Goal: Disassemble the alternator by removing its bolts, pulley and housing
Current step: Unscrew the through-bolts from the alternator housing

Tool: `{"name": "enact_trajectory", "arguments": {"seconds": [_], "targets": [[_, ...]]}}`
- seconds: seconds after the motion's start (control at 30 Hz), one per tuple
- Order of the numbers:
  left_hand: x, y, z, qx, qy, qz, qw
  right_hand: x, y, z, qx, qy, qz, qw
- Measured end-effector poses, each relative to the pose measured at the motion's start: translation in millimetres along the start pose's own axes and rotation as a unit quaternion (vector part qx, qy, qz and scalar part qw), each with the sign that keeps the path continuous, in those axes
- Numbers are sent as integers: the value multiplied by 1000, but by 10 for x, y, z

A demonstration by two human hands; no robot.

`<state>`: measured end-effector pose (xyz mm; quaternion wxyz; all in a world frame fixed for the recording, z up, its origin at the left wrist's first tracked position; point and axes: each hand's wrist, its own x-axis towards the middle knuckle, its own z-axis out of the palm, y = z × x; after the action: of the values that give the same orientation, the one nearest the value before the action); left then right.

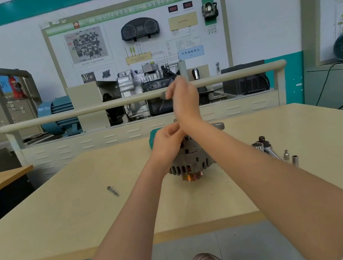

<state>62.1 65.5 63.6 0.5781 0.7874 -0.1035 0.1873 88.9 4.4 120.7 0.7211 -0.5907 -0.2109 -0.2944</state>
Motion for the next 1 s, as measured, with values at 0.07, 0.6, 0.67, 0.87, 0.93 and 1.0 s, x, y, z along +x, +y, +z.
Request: {"name": "enact_trajectory", "arguments": {"seconds": [0.07, 0.6, 0.67, 0.87, 0.93, 1.0], "targets": [[25, -19, -7, 15, 21, -17, 1000, -111, 148, -8, -293, 22, -171, 940], [24, -11, 7, -18, -12, 13, 1000, 180, -70, -46, 269, -34, 157, 949], [25, -29, -1, -11, 7, 4, 1000, 48, -35, 12, 54, -22, 40, 997], [69, -56, 17, 1, 28, -32, 999, -182, 214, 37, -499, 104, -220, 832], [70, -51, 18, 3, 21, -23, 1000, -155, 176, 29, -446, 114, -201, 865], [57, -42, 9, 0, 14, -10, 1000, -95, 117, 9, -328, 82, -174, 925]]}}
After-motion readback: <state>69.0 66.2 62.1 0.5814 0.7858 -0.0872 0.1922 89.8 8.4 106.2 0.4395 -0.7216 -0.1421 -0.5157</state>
